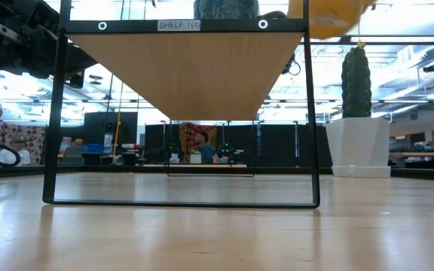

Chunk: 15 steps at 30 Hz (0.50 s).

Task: Place coffee mugs
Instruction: Put the yellow mug on the shelf beside the dark green mug

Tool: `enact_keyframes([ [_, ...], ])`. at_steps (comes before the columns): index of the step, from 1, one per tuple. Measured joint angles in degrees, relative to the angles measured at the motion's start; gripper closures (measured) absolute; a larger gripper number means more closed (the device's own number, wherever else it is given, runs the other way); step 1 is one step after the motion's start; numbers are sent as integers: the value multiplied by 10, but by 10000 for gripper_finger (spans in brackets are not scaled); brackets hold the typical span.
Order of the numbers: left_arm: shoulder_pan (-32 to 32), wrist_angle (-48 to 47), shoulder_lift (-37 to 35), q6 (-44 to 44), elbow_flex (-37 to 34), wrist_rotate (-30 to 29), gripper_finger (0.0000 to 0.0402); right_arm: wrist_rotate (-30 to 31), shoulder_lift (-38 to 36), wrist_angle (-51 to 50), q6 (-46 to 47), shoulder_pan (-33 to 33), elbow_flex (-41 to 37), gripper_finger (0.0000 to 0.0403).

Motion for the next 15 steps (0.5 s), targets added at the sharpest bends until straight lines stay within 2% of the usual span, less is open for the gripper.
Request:
enact_keyframes([
  [5, 0, 0, 0, 0, 0, 0, 379, 30, 0, 60, -44, 0, 2, 350],
  [15, 0, 0, 0, 0, 0, 0, 379, 31, 43, 113, -103, -24, 0, 350],
])
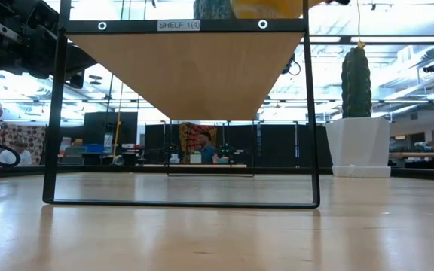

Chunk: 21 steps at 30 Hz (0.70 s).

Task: Place coffee mugs
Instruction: Put the yellow mug on the shelf beside the dark green mug

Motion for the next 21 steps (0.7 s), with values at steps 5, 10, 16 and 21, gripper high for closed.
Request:
enact_keyframes([
  [5, 0, 0, 0, 0, 0, 0, 379, -17, 23, -2, -7, -17, 0, 350],
  [10, 0, 0, 0, 0, 0, 0, 379, -21, 27, 14, -22, -25, 1, 345],
  [16, 0, 1, 0, 0, 0, 0, 379, -35, 37, 35, -42, -31, 1, 344],
  [21, 0, 1, 0, 0, 0, 0, 379, -48, 41, 44, -46, -37, 1, 343],
])
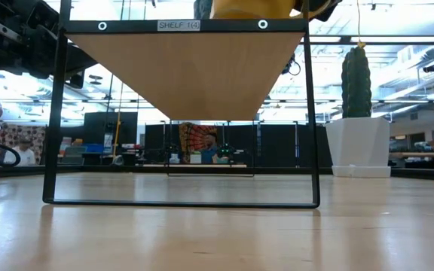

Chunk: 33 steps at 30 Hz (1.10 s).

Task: Place coffee mugs
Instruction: Put the yellow mug on the shelf beside the dark green mug, then put the blue mug on the shelf

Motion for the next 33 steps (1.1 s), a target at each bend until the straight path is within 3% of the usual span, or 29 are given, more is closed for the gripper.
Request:
enact_keyframes([
  [24, 0, -1, 0, 0, 0, 0, 379, -28, 0, 26, 13, -5, 1, 298],
  [33, 0, -1, 0, 0, 0, 0, 379, -44, -2, 27, -9, -12, 1, 231],
])
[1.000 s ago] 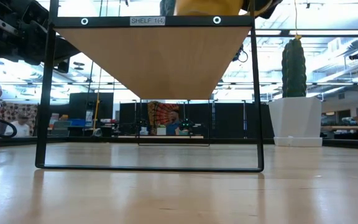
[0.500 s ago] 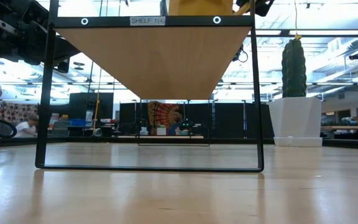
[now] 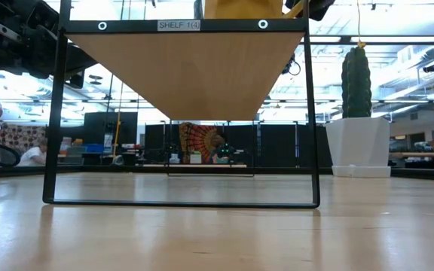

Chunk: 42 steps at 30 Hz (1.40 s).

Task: Place coffee mugs
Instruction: Put the blue mug on the shelf

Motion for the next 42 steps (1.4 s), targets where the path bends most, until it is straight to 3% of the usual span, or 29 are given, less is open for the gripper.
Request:
enact_keyframes([
  [6, 0, 0, 0, 0, 0, 0, 379, -4, -27, -9, 9, -6, 0, 177],
  [11, 0, 0, 0, 0, 0, 0, 379, 46, -68, -56, 22, -5, 0, 149],
  [16, 0, 0, 0, 0, 0, 0, 379, 124, -106, -87, -6, 1, -15, 140],
  [25, 0, 0, 0, 0, 0, 0, 379, 153, -215, -68, -16, 2, -132, 153],
  [33, 0, 0, 0, 0, 0, 0, 379, 221, -357, 68, -39, -4, -273, 158],
  [42, 0, 0, 0, 0, 0, 0, 379, 226, -439, 227, -54, -39, -397, 158],
])
